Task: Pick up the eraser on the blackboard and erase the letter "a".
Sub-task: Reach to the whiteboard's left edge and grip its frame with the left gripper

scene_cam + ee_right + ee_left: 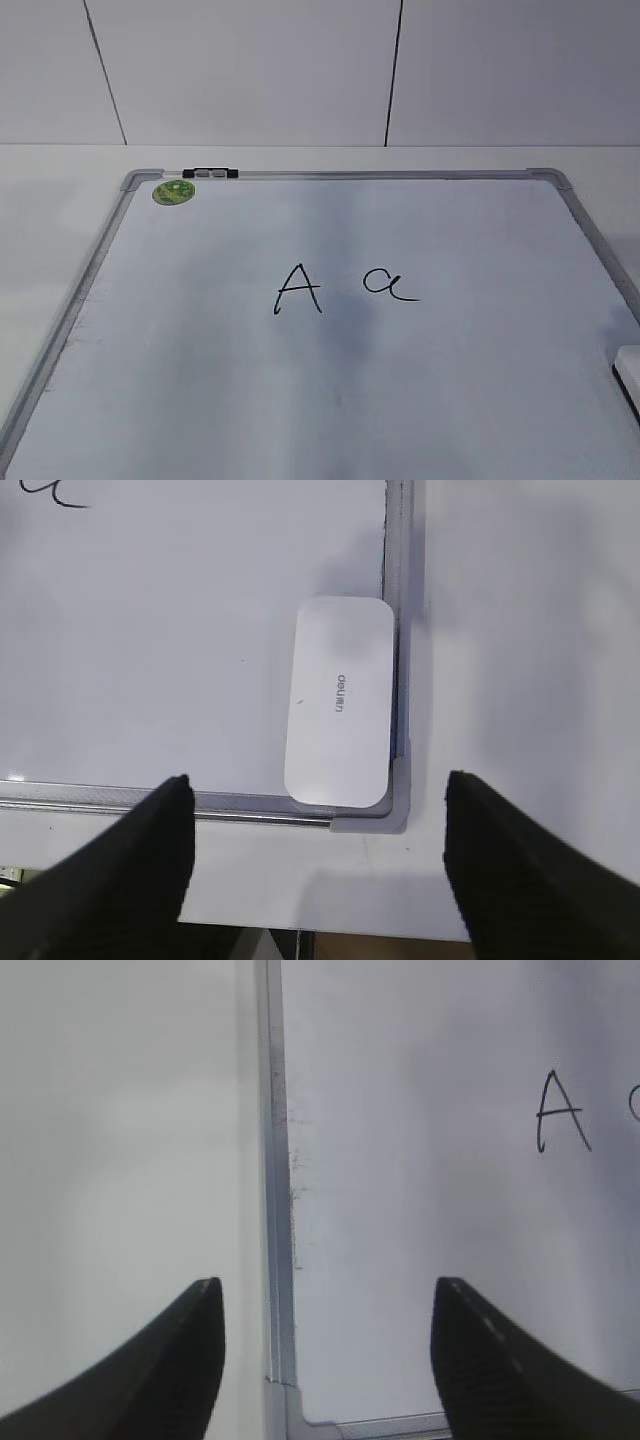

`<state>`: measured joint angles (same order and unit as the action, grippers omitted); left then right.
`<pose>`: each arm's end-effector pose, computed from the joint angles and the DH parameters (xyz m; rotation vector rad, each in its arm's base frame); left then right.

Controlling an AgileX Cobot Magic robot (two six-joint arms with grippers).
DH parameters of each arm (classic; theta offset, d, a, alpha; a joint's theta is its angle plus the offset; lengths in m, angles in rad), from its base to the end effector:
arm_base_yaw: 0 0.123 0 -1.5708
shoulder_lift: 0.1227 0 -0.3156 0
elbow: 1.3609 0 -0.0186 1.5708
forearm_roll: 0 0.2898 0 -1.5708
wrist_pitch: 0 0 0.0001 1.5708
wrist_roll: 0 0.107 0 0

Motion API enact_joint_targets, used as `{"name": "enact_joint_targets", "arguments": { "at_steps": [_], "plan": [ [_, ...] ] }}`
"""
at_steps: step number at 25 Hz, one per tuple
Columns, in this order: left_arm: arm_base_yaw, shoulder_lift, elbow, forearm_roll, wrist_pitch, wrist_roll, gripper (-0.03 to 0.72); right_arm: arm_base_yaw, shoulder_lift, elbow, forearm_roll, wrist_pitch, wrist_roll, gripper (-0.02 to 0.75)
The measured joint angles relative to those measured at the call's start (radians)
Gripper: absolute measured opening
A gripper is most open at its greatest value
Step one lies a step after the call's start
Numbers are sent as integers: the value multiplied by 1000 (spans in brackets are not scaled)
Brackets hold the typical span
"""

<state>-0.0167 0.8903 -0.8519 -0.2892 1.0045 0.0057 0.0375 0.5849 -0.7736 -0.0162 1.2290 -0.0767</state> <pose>0.1825 -0.0288 0.3398 -0.0699 2.5060 -0.3744 0.0958 0.0020 0.3377 -0.1448 2.5199 -0.0372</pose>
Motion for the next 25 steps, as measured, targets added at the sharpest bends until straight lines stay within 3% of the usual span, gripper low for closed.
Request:
{"name": "enact_joint_targets", "arguments": {
  "at_steps": [7,15,25],
  "plan": [
    [0,217,-20,-4,-51,70,486,0,75,-2,-54,0,2,592],
    [0,447,-171,-2,-68,95,486,0,157,-2,-60,-3,6,592],
    [-7,696,-247,1,-83,101,486,0,265,-2,-78,-62,6,592]
  ]
}}
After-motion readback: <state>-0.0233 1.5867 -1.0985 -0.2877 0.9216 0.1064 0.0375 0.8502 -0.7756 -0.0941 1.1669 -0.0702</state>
